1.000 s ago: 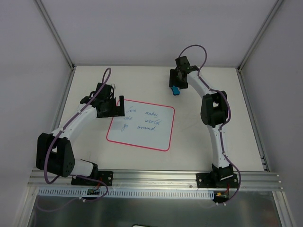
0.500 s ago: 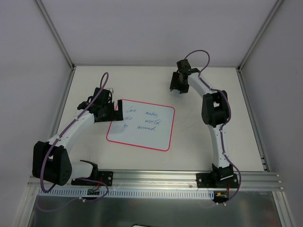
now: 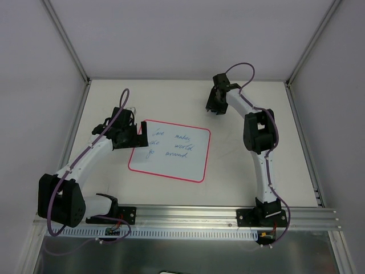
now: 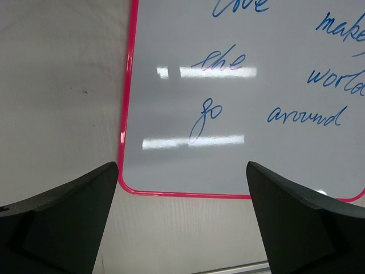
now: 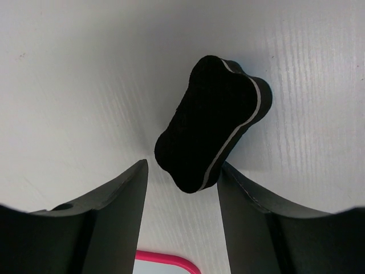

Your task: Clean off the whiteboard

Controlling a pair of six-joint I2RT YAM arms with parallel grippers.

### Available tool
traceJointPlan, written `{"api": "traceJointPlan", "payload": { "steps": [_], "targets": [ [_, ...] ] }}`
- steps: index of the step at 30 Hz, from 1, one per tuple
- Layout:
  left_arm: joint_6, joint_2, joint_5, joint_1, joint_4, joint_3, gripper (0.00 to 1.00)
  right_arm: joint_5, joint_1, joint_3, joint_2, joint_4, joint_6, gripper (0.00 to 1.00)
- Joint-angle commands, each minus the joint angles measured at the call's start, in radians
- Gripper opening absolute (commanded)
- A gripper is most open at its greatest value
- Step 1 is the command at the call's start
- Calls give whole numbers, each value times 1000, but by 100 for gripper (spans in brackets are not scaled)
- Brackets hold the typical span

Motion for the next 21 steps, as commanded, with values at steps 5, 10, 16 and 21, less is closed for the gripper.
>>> {"api": "traceJointPlan", "payload": {
  "steps": [5,10,16,21],
  "targets": [
    [-14,-41,17,6,-16,-24,98,31,-32,-43,-49,-5,147,51],
    [-19,-52,17,8,-16,-33,97,-12,-59,-151,-86,107,215,47],
    [-11,-52,6,6,-17,-36,98,-2,-72,-194,-132,124,176,28],
    [-6,-41,6,8,-19,-24,98,50,-82,-301,-248,121,80,12]
  ]
}}
